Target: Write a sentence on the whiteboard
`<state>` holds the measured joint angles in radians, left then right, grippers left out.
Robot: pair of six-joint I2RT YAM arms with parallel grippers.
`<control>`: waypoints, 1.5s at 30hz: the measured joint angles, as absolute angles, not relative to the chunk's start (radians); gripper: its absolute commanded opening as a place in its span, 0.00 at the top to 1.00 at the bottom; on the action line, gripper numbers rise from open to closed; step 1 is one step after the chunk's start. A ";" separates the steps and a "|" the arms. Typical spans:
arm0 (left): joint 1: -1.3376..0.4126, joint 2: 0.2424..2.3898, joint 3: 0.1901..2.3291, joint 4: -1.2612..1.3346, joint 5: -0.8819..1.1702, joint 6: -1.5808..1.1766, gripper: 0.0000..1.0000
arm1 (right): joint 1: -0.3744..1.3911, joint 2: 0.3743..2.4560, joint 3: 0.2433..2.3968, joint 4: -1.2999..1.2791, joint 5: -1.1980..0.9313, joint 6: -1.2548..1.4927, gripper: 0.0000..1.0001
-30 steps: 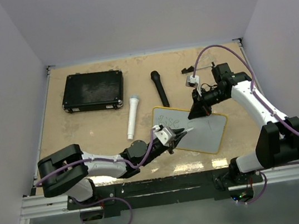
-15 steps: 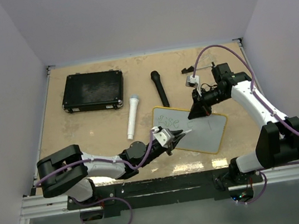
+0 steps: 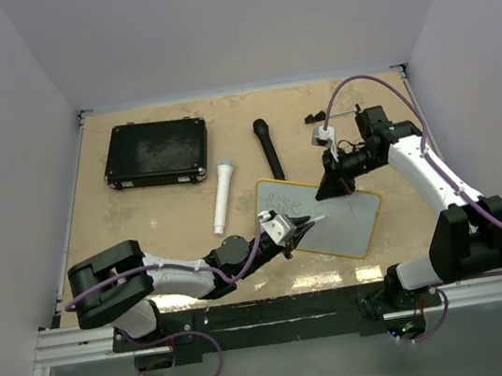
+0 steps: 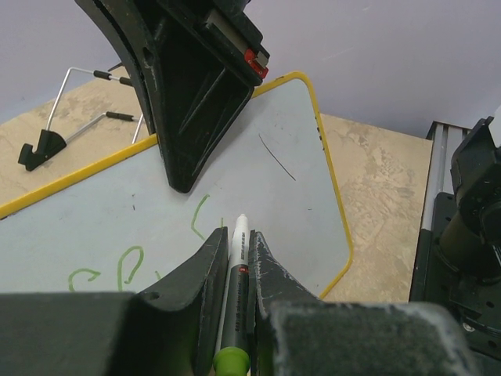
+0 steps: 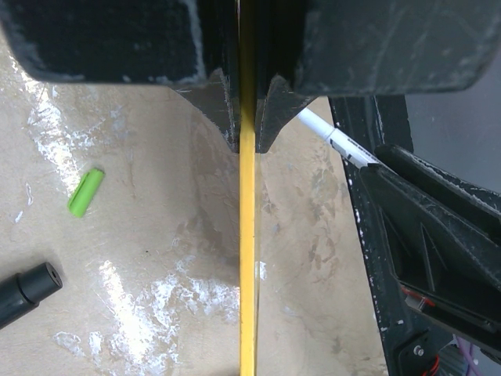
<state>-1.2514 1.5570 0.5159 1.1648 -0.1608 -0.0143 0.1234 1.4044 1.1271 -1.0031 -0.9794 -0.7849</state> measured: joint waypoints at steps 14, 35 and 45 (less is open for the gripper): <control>-1.250 1.592 0.558 1.158 -0.218 0.017 1.00 | 0.123 1.404 1.127 -1.003 -0.980 -0.785 1.00; -1.244 1.631 0.621 1.142 -0.215 0.020 1.00 | 0.123 1.404 1.127 -1.003 -0.981 -0.785 1.00; -1.243 1.635 0.625 1.131 -0.198 0.019 1.00 | 0.123 1.404 1.126 -1.003 -0.981 -0.785 1.00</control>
<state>-1.2430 1.6348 0.6250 1.1313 -0.1982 0.0185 0.1230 1.4044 1.1263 -1.0027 -0.9806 -0.7849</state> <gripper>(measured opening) 0.165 0.047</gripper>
